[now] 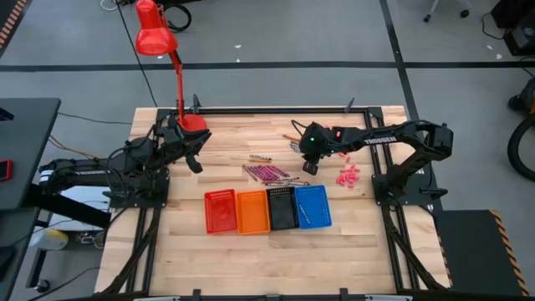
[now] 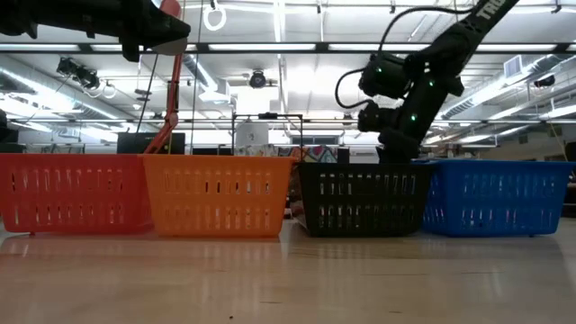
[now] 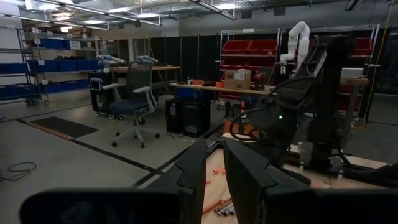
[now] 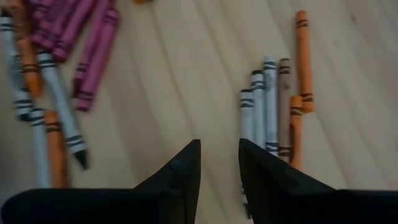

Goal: Sort crayons
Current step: Put the black crayon into the blue bin

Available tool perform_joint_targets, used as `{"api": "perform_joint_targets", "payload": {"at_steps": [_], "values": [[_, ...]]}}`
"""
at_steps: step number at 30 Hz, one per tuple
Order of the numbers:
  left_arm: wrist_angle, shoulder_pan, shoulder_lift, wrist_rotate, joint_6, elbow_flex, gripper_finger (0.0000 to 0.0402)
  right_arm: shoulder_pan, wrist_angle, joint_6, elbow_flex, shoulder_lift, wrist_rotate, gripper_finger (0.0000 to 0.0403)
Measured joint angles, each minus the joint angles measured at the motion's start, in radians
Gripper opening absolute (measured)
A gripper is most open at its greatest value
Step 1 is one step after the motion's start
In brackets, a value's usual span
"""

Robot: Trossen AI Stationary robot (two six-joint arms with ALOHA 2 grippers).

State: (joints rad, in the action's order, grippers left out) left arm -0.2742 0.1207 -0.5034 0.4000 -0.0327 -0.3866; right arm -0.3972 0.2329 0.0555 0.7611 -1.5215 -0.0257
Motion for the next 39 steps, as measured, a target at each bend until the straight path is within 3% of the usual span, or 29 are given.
{"api": "perform_joint_targets", "payload": {"at_steps": [8, 14, 23, 39], "values": [[-0.014, 0.001, 0.000, 0.000, -0.001, 0.000, 0.0068, -0.038, -0.105, -0.027, -0.018, -0.063, 0.002, 0.0113], [-0.014, 0.001, -0.001, 0.000, -0.001, 0.000, 0.0068, -0.033, -0.100, -0.027, 0.029, -0.139, -0.059, 0.0113], [-0.013, 0.000, 0.000, 0.000, -0.006, 0.000, 0.0068, -0.030, -0.029, -0.048, 0.042, -0.168, -0.053, 0.0113], [-0.012, 0.000, 0.000, 0.000, -0.008, 0.000, 0.0068, 0.073, 0.063, -0.050, 0.052, -0.157, -0.045, 0.0108]]}}
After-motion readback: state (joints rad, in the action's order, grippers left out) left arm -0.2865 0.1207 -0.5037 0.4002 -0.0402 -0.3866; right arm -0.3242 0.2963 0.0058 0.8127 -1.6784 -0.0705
